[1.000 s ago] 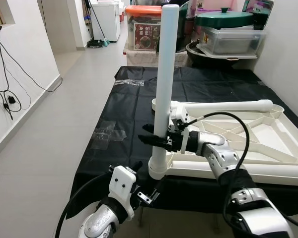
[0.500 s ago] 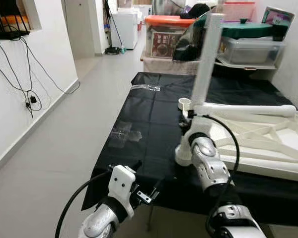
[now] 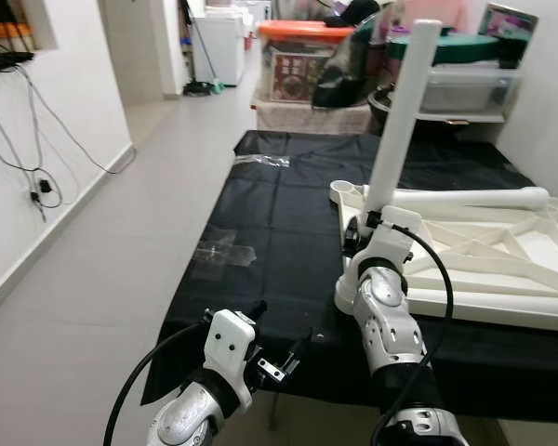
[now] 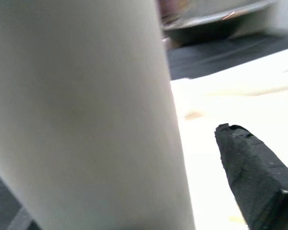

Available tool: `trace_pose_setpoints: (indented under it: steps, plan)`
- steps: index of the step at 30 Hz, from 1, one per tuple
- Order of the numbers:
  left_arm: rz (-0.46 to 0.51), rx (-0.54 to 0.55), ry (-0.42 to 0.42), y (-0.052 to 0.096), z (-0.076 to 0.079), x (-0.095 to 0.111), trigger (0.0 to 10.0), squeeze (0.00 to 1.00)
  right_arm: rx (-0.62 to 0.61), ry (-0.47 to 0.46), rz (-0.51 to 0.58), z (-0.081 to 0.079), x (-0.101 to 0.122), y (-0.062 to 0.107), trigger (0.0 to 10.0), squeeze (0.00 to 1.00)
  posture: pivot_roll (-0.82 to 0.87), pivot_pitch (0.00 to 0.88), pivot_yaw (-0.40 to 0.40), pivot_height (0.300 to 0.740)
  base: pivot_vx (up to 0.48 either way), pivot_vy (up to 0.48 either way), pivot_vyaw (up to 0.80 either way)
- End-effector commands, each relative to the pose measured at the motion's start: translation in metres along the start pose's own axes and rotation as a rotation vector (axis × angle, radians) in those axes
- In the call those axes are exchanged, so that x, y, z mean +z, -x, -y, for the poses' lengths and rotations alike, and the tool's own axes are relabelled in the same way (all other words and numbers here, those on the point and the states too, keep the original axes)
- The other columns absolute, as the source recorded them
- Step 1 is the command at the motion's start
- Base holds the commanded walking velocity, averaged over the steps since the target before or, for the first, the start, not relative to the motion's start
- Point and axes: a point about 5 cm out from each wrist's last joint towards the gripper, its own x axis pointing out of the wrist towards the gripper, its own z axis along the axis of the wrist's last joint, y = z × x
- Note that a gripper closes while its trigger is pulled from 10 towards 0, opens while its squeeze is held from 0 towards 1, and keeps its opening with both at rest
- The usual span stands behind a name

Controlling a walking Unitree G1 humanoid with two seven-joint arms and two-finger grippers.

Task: Building children table

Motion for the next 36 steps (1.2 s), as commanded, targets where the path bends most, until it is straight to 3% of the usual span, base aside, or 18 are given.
trace_pose_setpoints:
  steps: [1,3,4,7,8,9,11,13,14,15,17,21,23,28,29,32,33,36]
  plan:
    - [-0.02,0.001,-0.002,0.001,-0.002,-0.004,10.0,0.0,0.08,-0.099,-0.001,-0.007,-0.003,-0.002,10.0,0.0,0.07,0.014,-0.035,0.74,0.0,0.0,0.0]
    - [-0.02,0.002,-0.002,0.001,-0.002,-0.004,10.0,0.0,0.105,-0.123,0.007,-0.007,-0.002,-0.003,10.0,0.0,0.07,0.014,-0.035,0.74,0.0,0.0,0.0]
    - [-0.021,0.001,-0.002,0.001,-0.002,-0.004,10.0,0.0,0.214,-0.14,0.004,-0.007,0.0,-0.005,10.0,0.0,0.07,0.016,-0.033,0.74,0.0,0.0,0.0]
    - [-0.02,0.0,-0.001,0.0,-0.001,-0.004,10.0,0.0,0.314,-0.149,-0.007,-0.007,0.001,-0.005,10.0,0.0,0.07,0.016,-0.033,0.74,0.0,0.0,0.0]
    - [-0.02,-0.001,0.0,0.0,-0.001,-0.004,10.0,0.0,0.379,-0.157,-0.015,-0.007,0.003,-0.003,10.0,0.0,0.08,0.016,-0.034,0.74,0.0,0.0,0.0]
    - [-0.02,-0.001,0.0,0.0,-0.002,-0.004,10.0,0.0,0.594,-0.116,-0.037,-0.01,0.009,-0.002,10.0,0.0,0.07,0.018,-0.031,0.74,0.0,0.0,0.0]
    - [-0.02,-0.001,0.0,0.0,-0.002,-0.004,10.0,0.0,0.594,-0.116,-0.037,-0.01,0.009,-0.002,10.0,0.0,0.07,0.018,-0.031,0.74,0.0,0.0,0.0]
    - [-0.019,-0.001,0.001,0.0,-0.002,-0.003,10.0,0.0,0.944,-0.016,-0.086,-0.016,0.019,0.004,10.0,0.0,0.08,0.016,-0.031,0.74,0.0,0.0,0.0]
    - [-0.019,-0.001,0.001,0.0,-0.002,-0.003,10.0,0.0,0.944,-0.016,-0.086,-0.016,0.019,0.004,10.0,0.0,0.08,0.016,-0.031,0.74,0.0,0.0,0.0]
    - [-0.02,-0.001,0.001,0.0,-0.001,-0.004,10.0,0.0,1.102,0.045,-0.128,-0.019,0.02,0.007,10.0,0.0,0.08,0.015,-0.034,0.74,0.0,0.0,0.0]
    - [-0.02,0.0,0.001,0.001,-0.001,-0.004,10.0,0.0,1.286,0.127,-0.184,-0.022,0.018,0.012,10.0,0.0,0.09,0.012,-0.037,0.74,0.0,0.0,0.0]
    - [-0.019,0.001,0.0,0.001,0.0,-0.004,10.0,0.0,1.368,0.172,-0.22,-0.023,0.016,0.013,10.0,0.0,0.09,0.009,-0.043,0.74,0.0,0.0,0.0]
    - [-0.018,0.003,0.0,0.001,0.001,-0.004,10.0,0.0,1.481,0.224,-0.266,-0.028,0.015,0.015,10.0,0.0,0.1,0.007,-0.047,0.74,0.0,0.0,0.0]
    - [-0.018,0.002,0.002,0.002,0.001,-0.003,10.0,0.0,1.579,0.233,-0.289,-0.037,0.018,0.017,10.0,0.0,0.1,0.003,-0.046,0.74,0.0,0.0,0.0]
    - [-0.018,0.0,0.003,0.002,0.002,-0.004,10.0,0.0,1.608,0.234,-0.295,-0.04,0.019,0.018,1.3,0.0,0.1,0.0,-0.046,0.74,0.0,0.0,0.0]
    - [-0.019,-0.001,0.004,0.002,0.002,-0.004,10.0,0.0,1.62,0.234,-0.298,-0.042,0.019,0.018,1.3,0.0,0.1,0.0,-0.047,0.74,0.0,0.0,0.0]
    - [-0.019,-0.002,0.004,0.002,0.002,-0.004,10.0,0.0,1.614,0.227,-0.286,-0.044,0.019,0.018,0.0,0.0,0.1,0.0,-0.049,0.74,0.0,0.0,0.0]
    - [-0.02,-0.003,0.005,0.002,0.002,-0.004,10.0,0.0,1.597,0.222,-0.276,-0.044,0.018,0.017,0.0,0.0,0.1,0.0,-0.046,0.74,0.0,0.0,0.0]
